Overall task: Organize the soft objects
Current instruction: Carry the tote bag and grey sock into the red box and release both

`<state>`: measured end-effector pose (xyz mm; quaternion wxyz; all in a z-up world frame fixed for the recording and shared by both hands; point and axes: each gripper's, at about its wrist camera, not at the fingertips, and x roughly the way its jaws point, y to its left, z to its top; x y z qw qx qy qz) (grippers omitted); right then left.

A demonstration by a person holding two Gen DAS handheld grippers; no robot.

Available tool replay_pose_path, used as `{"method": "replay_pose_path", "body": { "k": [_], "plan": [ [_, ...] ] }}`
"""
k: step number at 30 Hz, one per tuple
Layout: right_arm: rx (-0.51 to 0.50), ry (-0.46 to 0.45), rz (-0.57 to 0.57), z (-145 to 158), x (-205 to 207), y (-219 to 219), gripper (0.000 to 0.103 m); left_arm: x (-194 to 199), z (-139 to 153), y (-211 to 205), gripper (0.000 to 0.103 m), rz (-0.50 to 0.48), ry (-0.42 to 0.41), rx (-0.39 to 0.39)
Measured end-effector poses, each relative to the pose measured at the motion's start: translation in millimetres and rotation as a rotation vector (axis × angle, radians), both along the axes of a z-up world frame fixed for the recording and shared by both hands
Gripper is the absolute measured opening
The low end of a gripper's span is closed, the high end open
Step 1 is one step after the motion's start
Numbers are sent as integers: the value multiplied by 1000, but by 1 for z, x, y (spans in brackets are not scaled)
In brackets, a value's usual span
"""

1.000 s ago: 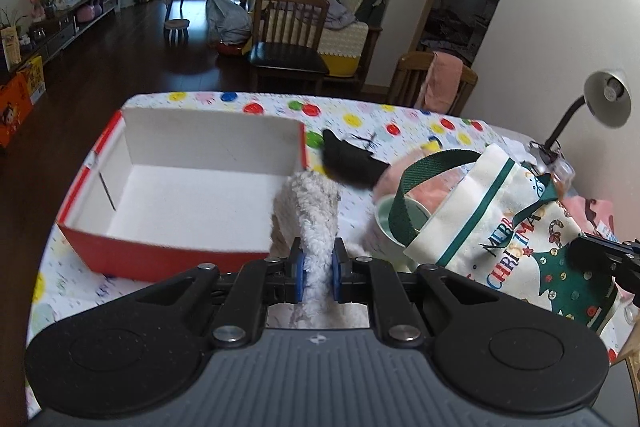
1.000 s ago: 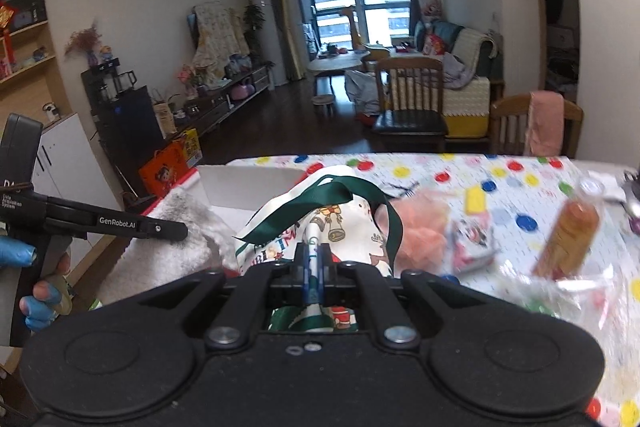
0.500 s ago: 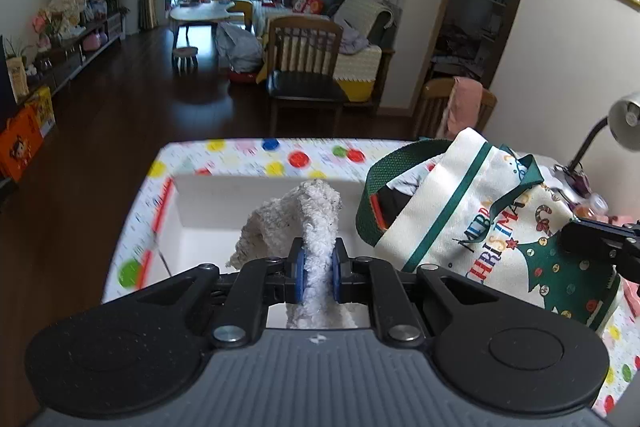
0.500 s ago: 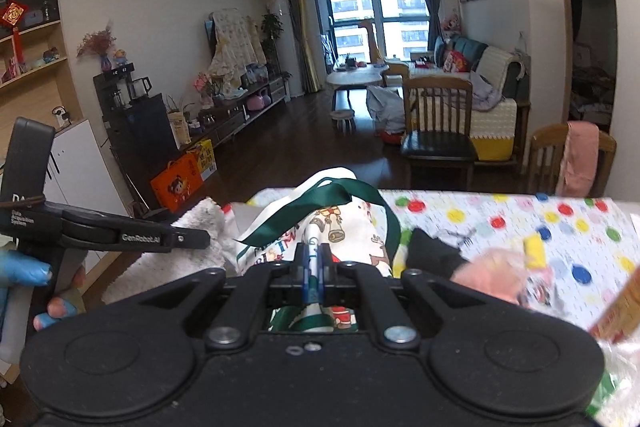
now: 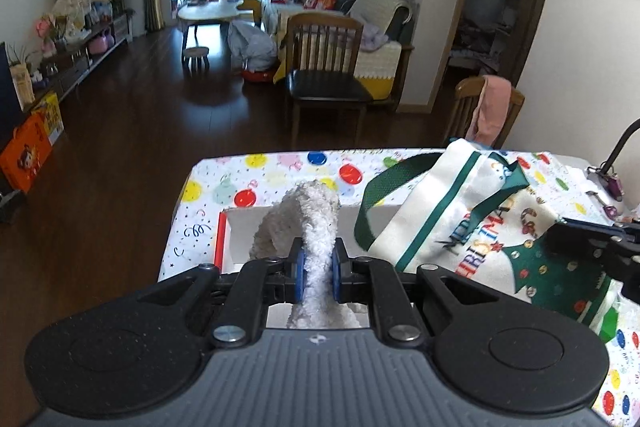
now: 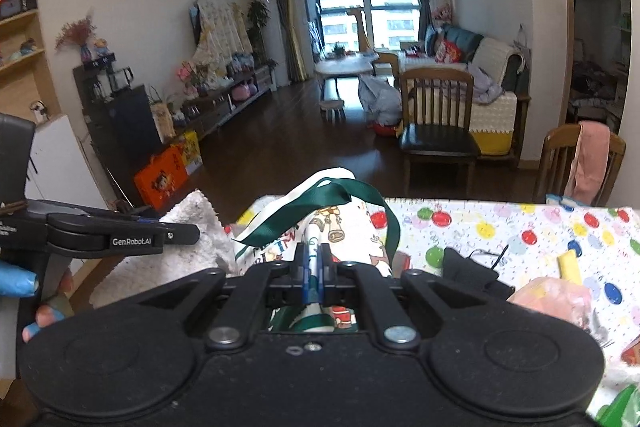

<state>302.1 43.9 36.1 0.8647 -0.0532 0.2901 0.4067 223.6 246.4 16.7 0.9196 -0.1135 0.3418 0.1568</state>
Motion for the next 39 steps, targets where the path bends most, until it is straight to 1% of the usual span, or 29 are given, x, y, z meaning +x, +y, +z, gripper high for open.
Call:
{"method": "replay_pose_path", "body": {
  "k": [5, 9, 11, 18, 21, 25, 30, 32, 33, 34, 35, 37, 39],
  "plan": [
    [-52, 47, -26, -29, 13, 28, 3, 17, -28, 17, 13, -5, 50, -7],
    [-105, 88, -30, -53, 18, 47, 3, 33, -52, 22, 13, -24, 102, -6],
    [-128, 101, -31, -64, 18, 53, 3, 40, -63, 26, 13, -30, 129, -25],
    [-201, 145, -26, -94, 16, 71, 3, 62, -98, 29, 13, -46, 217, -54],
    [-228, 153, -20, -103, 15, 77, 3, 68, -110, 32, 13, -51, 250, -78],
    [-255, 162, -9, -111, 15, 81, 3, 75, -124, 33, 13, -53, 295, -87],
    [-288, 166, -6, -121, 12, 84, 3, 79, -135, 33, 13, -52, 338, -102],
    [-295, 170, -7, -124, 12, 84, 4, 81, -139, 35, 13, -49, 350, -131],
    [-299, 171, -7, -125, 12, 84, 5, 81, -140, 36, 13, -48, 354, -140],
    [-301, 176, -5, -127, 12, 84, 10, 81, -141, 36, 13, -47, 357, -141],
    [-299, 186, -1, -127, 15, 83, 11, 81, -142, 36, 13, -47, 357, -140],
    [-294, 200, 7, -128, 18, 82, 17, 80, -142, 36, 13, -48, 354, -146],
    [-289, 204, 14, -128, 20, 82, 18, 79, -142, 36, 13, -47, 350, -155]
  ]
}}
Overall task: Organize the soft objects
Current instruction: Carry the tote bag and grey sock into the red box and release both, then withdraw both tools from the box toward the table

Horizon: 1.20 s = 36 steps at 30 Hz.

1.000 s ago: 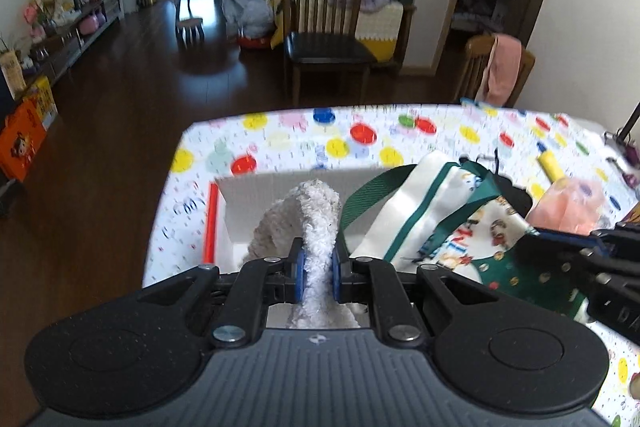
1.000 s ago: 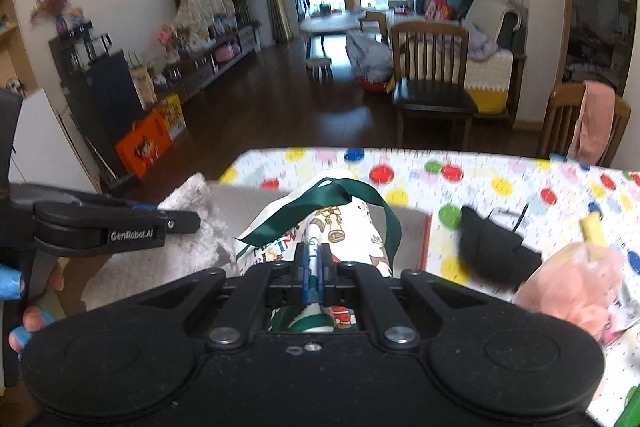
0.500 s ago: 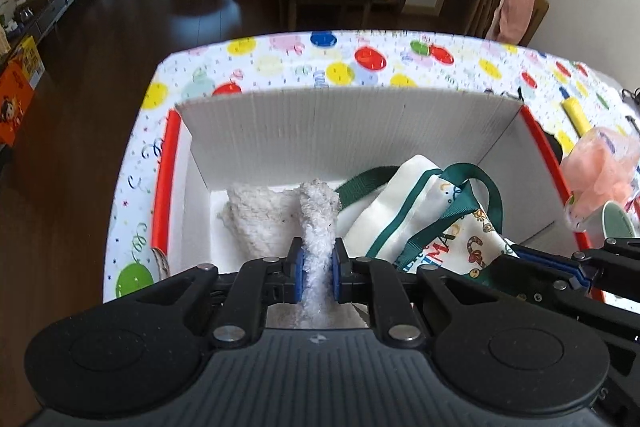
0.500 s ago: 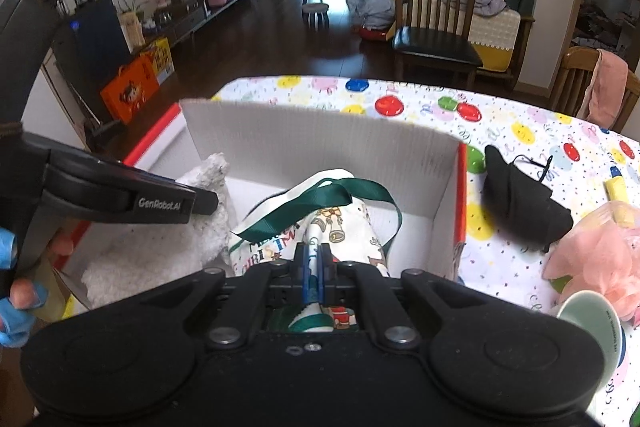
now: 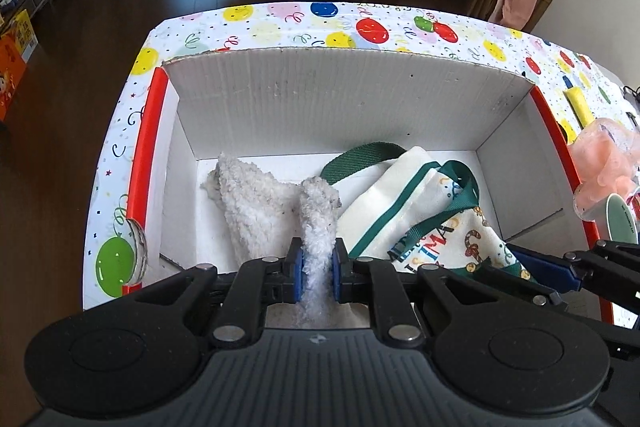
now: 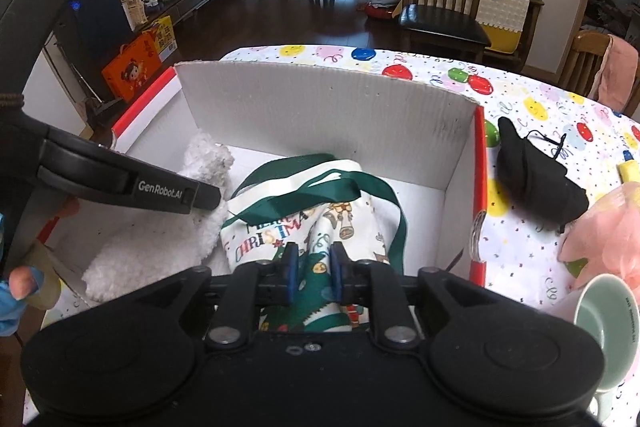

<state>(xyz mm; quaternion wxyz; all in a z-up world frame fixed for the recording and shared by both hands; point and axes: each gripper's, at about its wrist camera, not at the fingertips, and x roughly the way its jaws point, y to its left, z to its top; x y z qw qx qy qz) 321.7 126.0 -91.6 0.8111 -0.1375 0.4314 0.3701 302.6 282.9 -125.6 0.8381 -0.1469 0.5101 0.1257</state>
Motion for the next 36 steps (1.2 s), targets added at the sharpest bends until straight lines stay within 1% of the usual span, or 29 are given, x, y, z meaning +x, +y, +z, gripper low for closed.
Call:
{"method": "replay_pose_path", "body": {
  "k": [2, 4, 5, 7, 10, 11, 12, 17, 21, 24, 31, 32, 33, 36],
  "plan": [
    [5, -1, 3, 1, -2, -1, 21, -1, 1, -2, 13, -6, -2, 2],
    [10, -4, 5, 4, -2, -3, 27, -2, 3, -4, 13, -13, -8, 15],
    [14, -4, 6, 5, -2, -3, 29, -3, 3, -5, 14, -16, -10, 20],
    [22, -6, 8, 8, -4, -6, 30, -4, 5, -5, 20, -14, -17, 20],
    [37, -12, 10, 14, -3, -9, 33, -7, 10, -5, 41, -7, -29, 19],
    [43, -13, 11, 16, -4, -11, 34, -9, 12, -5, 60, -6, -33, 20],
    [49, -17, 10, 19, -5, -13, 36, -10, 14, -5, 70, -6, -41, 21],
    [85, -30, 7, 34, -10, -22, 39, -19, 30, -10, 70, -2, -88, 50],
    [129, -43, 8, 50, -16, -39, 45, -31, 49, -16, 70, -3, -137, 58],
    [160, -55, 9, 63, -21, -54, 48, -42, 65, -25, 70, -15, -180, 65],
    [217, -87, 3, 90, -34, -96, 55, -71, 98, -59, 70, -43, -270, 83],
    [225, -91, 3, 93, -36, -103, 56, -75, 103, -64, 71, -48, -282, 85],
    [232, -94, 2, 96, -37, -110, 59, -78, 106, -70, 74, -54, -292, 90],
    [257, -109, 1, 106, -42, -131, 63, -89, 117, -89, 75, -69, -327, 85]
  ]
}}
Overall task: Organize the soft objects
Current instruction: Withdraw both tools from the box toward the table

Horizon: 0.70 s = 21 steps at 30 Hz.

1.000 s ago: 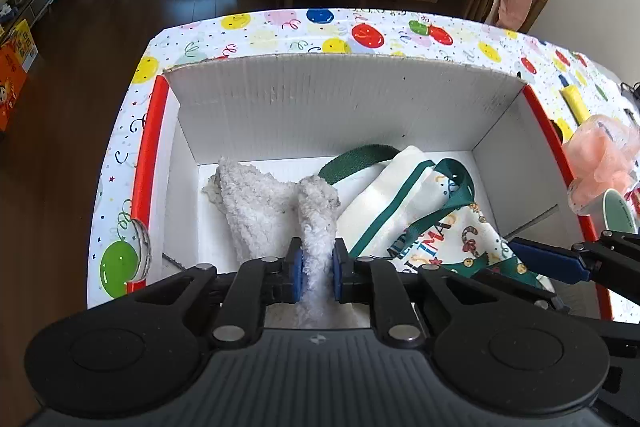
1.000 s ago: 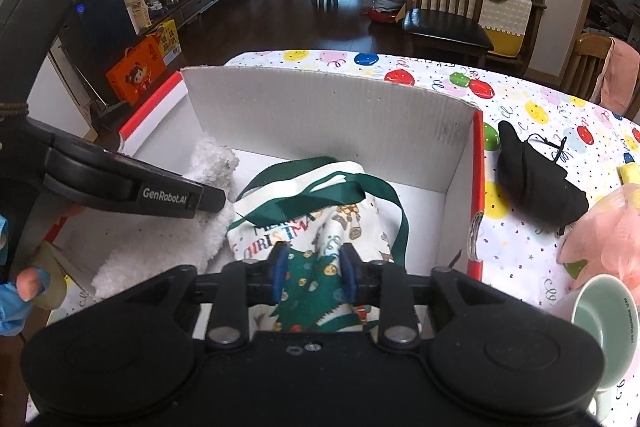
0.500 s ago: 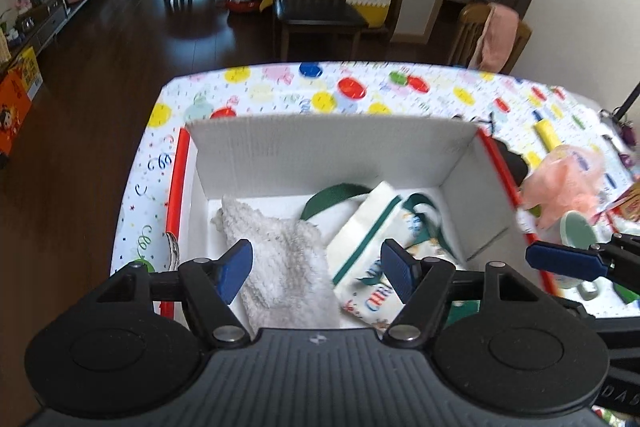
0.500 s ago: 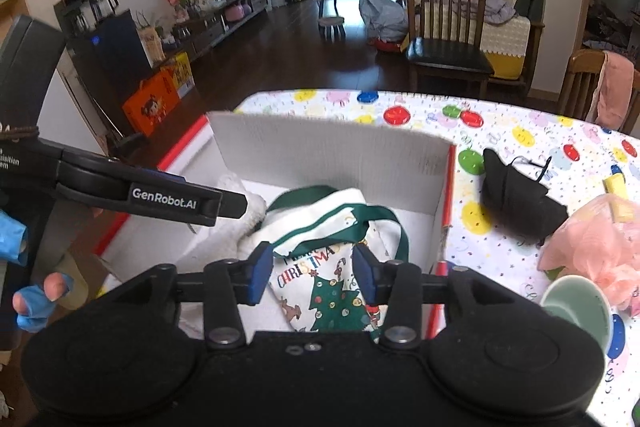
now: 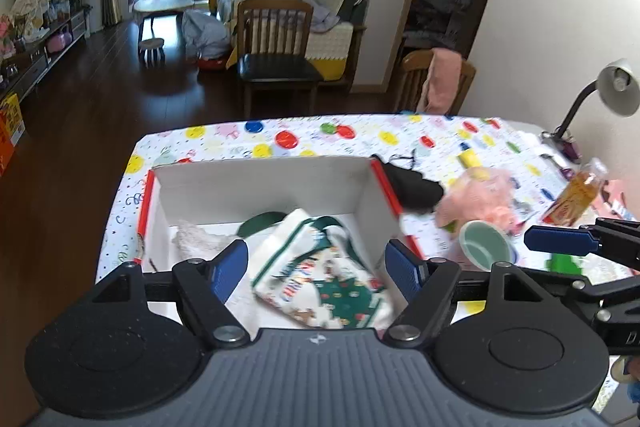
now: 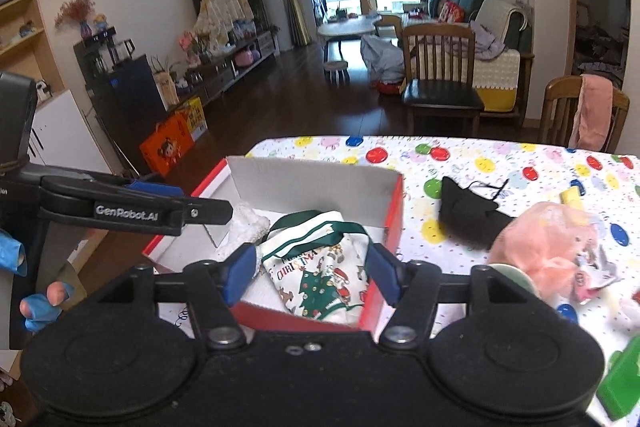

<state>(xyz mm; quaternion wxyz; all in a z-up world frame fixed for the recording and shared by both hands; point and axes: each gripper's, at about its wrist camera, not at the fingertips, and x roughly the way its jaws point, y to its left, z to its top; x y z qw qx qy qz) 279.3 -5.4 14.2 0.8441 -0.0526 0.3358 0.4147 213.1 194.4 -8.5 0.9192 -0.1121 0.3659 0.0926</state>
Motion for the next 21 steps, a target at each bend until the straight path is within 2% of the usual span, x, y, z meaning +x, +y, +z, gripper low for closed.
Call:
{"method": "replay_pose_path", "body": {
  "k": [2, 5, 8, 17, 21],
  "plan": [
    [11, -11, -3, 5, -3, -16, 65, -8, 6, -12, 75, -4, -21, -2],
    [30, -20, -11, 10, -7, -42, 73, -18, 11, -29, 76, -13, -42, -15],
    [39, -25, -24, 12, -8, -68, 79, -27, 13, -47, 82, -22, -56, -14],
    [36, -35, -92, 0, -4, -140, 90, -44, 10, -95, 88, -72, -106, -44],
    [24, -38, -133, -12, 0, -171, 94, -47, 3, -116, 101, -106, -128, -93]
  ]
}}
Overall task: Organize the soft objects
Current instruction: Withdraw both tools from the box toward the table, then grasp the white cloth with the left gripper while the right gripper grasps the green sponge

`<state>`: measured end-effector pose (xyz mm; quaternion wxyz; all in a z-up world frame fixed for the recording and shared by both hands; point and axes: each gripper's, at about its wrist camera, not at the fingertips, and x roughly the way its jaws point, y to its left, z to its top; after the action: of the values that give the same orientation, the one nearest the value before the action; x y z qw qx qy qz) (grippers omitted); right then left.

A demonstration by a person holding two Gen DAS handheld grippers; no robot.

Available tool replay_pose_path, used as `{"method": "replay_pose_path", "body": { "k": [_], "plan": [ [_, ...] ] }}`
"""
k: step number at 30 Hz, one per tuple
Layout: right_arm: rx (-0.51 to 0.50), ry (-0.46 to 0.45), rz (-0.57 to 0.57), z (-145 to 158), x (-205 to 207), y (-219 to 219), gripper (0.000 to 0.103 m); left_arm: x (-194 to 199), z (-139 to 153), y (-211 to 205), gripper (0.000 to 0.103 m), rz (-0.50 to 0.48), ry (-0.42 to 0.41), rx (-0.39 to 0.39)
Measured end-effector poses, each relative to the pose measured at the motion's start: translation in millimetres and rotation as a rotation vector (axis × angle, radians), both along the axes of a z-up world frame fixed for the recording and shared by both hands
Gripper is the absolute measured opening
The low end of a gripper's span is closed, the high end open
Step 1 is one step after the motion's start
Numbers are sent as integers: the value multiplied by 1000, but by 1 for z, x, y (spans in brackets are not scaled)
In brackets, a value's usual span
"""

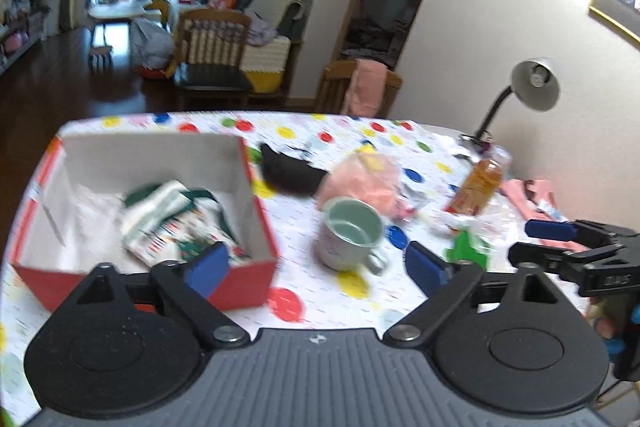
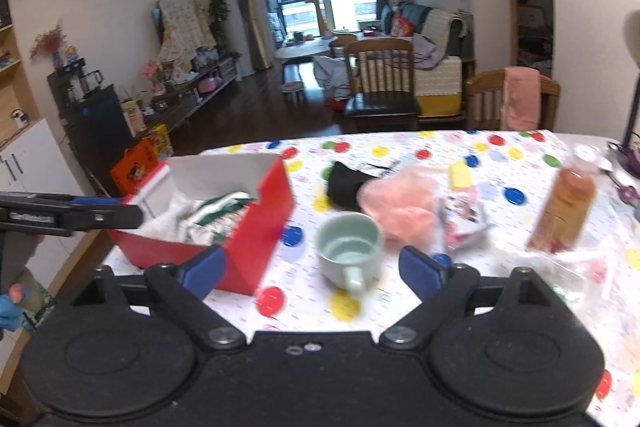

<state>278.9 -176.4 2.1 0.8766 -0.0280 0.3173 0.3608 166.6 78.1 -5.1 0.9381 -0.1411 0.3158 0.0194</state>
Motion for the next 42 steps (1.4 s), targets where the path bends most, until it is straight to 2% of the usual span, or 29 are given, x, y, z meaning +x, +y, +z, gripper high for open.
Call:
{"method": "replay_pose_path", "body": {
  "k": [4, 11, 15, 20, 23, 27, 35, 42],
  "plan": [
    [-51, -26, -43, -14, 2, -27, 94, 4, -10, -20, 101, -35, 11, -59],
    [-99, -32, -141, -35, 22, -76, 94, 10, -32, -60, 101, -67, 48, -48],
    [-117, 11, -198, -55, 39, -99, 94, 10, -47, -79, 101, -110, 61, -42],
    [-110, 79, -260, -83, 53, -115, 94, 14, -67, -101, 101, -141, 83, 13],
    [-105, 112, -297, -97, 62, -118, 94, 17, -82, -106, 101, -147, 118, 15],
    [-104, 154, -359, -115, 78, -110, 94, 20, -101, -118, 101, -213, 150, 22],
    [-92, 226, -500, -141, 108, -94, 94, 23, -133, -137, 101, -280, 208, 131],
    [-103, 258, -564, -153, 125, -83, 94, 26, -156, -138, 101, -317, 261, 149]
  ]
}}
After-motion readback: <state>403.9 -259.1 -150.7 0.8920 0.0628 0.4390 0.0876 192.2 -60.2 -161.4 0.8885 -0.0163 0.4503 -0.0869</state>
